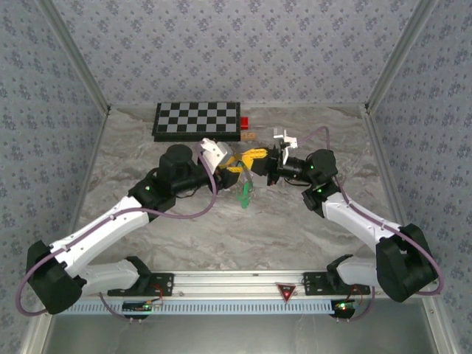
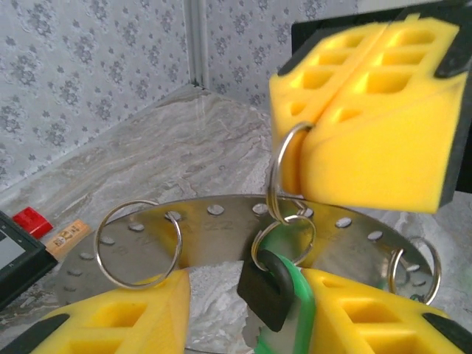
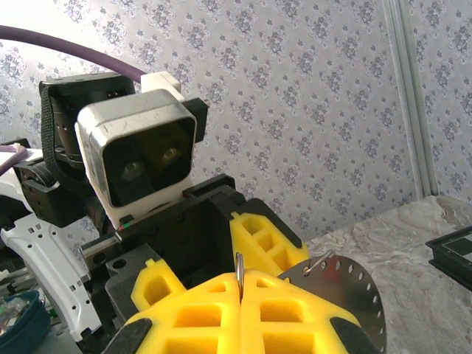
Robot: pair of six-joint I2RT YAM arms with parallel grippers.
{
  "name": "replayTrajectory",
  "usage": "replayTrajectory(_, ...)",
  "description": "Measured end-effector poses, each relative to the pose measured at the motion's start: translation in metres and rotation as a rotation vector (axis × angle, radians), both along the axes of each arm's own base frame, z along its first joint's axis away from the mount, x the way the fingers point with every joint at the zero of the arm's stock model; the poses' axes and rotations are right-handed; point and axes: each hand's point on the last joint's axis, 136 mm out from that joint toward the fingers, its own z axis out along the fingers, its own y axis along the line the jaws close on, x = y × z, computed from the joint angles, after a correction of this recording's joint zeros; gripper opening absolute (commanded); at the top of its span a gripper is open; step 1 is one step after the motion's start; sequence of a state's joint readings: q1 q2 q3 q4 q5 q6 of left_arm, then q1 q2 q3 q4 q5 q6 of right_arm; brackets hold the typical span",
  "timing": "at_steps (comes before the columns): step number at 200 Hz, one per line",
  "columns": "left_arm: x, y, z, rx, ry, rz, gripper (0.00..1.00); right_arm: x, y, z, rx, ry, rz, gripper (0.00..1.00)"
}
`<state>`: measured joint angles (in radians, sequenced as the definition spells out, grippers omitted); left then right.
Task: Put the keys on the keyring
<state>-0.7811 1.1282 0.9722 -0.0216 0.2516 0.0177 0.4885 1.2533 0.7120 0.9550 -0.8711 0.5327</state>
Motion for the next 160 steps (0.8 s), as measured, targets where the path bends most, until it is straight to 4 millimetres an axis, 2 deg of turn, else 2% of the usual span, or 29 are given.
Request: replayTrajectory(160,0.0009,-0.0005,-0.0004,0.008,-0.015,-0.003,0.40,0.0007,0.0008,-0.0020,-0.002,0.007,0.002,0.00)
